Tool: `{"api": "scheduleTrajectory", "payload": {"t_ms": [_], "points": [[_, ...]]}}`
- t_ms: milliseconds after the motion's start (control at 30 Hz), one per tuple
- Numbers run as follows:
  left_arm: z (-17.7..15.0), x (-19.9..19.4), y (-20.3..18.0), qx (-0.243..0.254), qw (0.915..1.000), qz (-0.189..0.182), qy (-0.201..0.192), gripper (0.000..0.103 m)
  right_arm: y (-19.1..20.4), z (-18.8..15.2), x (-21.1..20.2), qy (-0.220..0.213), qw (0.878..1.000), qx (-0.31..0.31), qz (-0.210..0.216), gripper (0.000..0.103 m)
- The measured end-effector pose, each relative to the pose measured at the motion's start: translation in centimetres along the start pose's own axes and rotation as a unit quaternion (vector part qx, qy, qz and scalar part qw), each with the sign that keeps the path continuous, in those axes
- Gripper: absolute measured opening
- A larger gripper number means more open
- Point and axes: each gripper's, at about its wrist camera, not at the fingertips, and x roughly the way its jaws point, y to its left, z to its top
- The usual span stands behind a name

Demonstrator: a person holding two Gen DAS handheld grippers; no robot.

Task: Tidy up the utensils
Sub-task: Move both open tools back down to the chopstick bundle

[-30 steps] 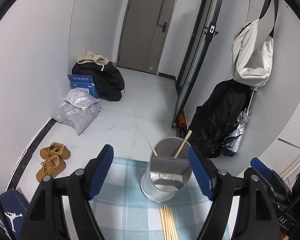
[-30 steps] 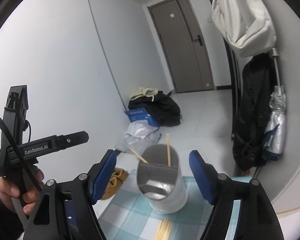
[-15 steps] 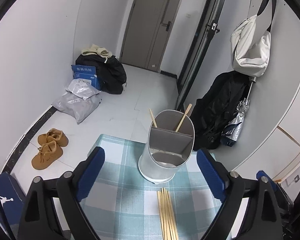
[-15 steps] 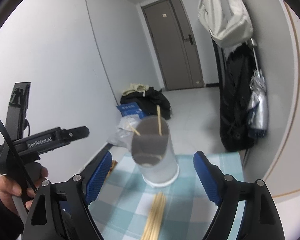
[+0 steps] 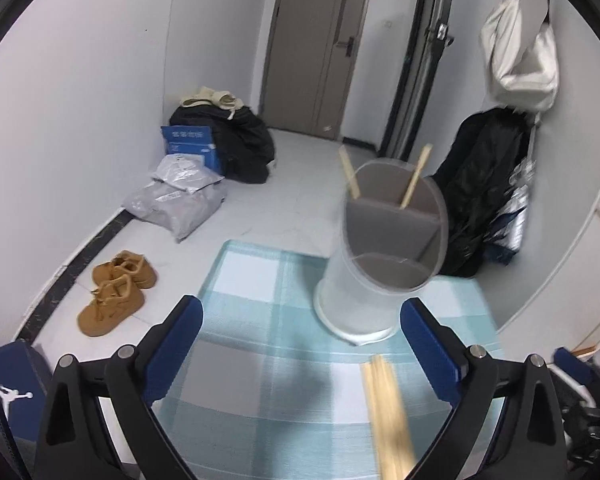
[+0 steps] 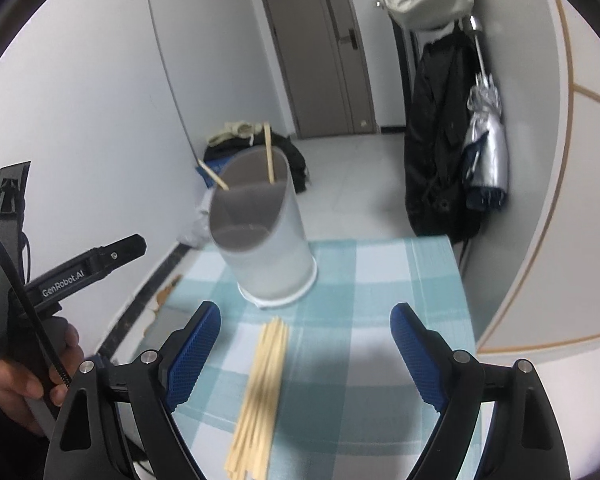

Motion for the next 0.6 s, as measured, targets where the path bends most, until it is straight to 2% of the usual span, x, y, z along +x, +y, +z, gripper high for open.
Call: {"api": "scheduleTrajectory", "payload": {"t_ms": [233, 300, 400, 500, 600], "points": [[0.6, 1.6, 1.2, -0.001, 0.9995, -0.008, 0.03, 0.098, -0.8, -1.7, 3.8, 0.079, 0.997, 0.017, -0.018, 0.087], [0.7, 1.8, 1.8, -0.014, 0.9993, -0.007, 0.034, 0.098, -0.9, -2.0, 5.0, 0.101, 0.994, 0.014, -0.025, 0.08], [1.0, 2.0, 2.8, -0.034, 0.9987, 0.005, 0.037, 0.098, -0.9, -2.4, 7.0, 0.132, 0.991, 0.002, -0.028, 0.077], [1.0, 2.7, 3.8, -0.048, 0.9979, 0.021, 0.04, 0.098, -1.3, -2.9, 8.5, 0.146, 0.989, 0.007, -0.028, 0.071], [0.9, 3.3, 4.5, -0.071, 0.9955, 0.015, 0.062, 0.098, -1.3, -3.4, 10.3, 0.17, 0.985, 0.012, -0.029, 0.064]]}}
